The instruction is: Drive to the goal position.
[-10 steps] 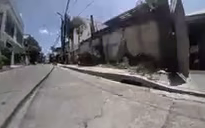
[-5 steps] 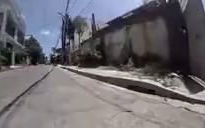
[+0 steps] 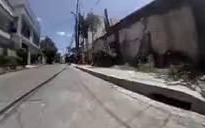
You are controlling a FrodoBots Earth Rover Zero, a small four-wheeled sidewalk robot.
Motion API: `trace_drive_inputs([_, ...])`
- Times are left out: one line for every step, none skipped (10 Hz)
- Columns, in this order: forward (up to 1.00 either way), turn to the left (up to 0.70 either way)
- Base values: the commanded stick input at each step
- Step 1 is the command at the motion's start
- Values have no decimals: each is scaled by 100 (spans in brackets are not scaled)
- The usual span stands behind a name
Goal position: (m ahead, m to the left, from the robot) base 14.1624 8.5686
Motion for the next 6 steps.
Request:
trace_drive_inputs([100, 17])
trace_drive_inputs([100, 1])
trace_drive_inputs([100, 1])
trace_drive_inputs([100, 1])
trace_drive_inputs([100, 10])
trace_drive_inputs([100, 32])
